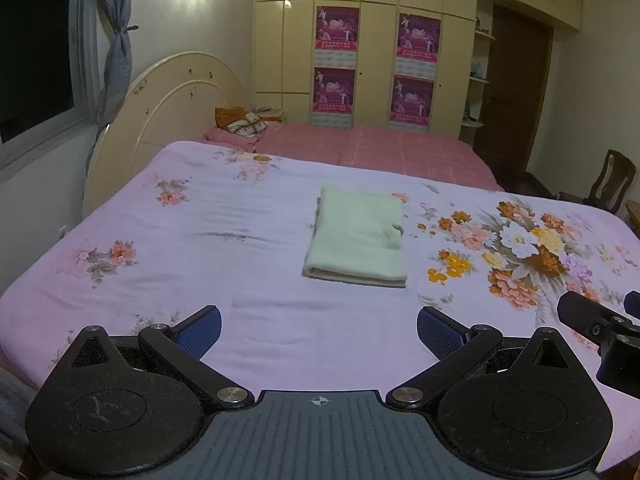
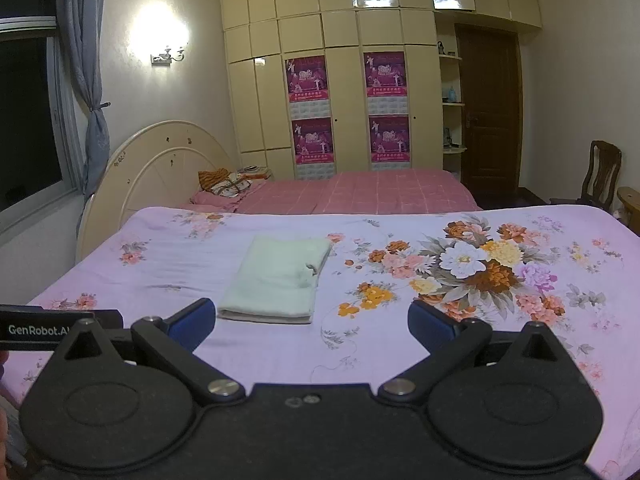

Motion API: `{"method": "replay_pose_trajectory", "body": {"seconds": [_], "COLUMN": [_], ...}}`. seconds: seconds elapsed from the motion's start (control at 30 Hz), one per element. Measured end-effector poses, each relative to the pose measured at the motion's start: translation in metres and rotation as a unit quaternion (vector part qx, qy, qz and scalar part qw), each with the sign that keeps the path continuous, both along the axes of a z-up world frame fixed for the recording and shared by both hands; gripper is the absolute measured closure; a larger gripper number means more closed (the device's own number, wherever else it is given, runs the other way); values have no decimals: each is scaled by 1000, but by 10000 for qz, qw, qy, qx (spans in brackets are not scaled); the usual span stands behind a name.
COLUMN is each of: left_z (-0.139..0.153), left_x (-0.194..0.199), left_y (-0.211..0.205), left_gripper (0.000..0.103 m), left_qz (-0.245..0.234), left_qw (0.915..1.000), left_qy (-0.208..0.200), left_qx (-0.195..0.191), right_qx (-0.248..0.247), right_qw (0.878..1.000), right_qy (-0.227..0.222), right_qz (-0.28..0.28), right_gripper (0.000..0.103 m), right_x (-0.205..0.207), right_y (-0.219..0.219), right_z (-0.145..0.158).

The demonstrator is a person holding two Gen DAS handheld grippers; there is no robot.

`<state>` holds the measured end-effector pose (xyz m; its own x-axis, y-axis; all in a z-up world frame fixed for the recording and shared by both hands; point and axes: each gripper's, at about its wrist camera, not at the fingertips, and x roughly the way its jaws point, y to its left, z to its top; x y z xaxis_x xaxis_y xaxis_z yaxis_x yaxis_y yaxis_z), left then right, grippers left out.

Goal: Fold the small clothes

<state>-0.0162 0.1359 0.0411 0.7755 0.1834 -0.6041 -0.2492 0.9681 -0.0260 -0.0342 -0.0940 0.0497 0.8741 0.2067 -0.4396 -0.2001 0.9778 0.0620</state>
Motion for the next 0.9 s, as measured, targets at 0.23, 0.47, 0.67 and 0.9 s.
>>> {"method": "replay_pose_trajectory", "body": {"seconds": [0.23, 0.47, 0.67, 0.9], "left_z": [-1, -2, -3, -5], "left_x": [2, 5, 5, 6], "left_y": [2, 4, 4, 2], "left_gripper": [0, 0, 0, 0], "left_qz": [1, -9, -2, 8], "left_qw": [10000, 10000, 10000, 10000], "left_qy": [12, 44, 50, 58], "left_qx": [15, -26, -24, -48], "right_qx": [11, 18, 16, 6], "right_qw": [10000, 10000, 10000, 10000], "right_qy": [8, 31, 42, 49], "right_qz": [-1, 13, 10, 18], "right_gripper": [1, 1, 1, 1], "right_x": [1, 2, 3, 5], "right_y": [2, 5, 6, 8], "right_z": [0, -1, -1, -2]}}
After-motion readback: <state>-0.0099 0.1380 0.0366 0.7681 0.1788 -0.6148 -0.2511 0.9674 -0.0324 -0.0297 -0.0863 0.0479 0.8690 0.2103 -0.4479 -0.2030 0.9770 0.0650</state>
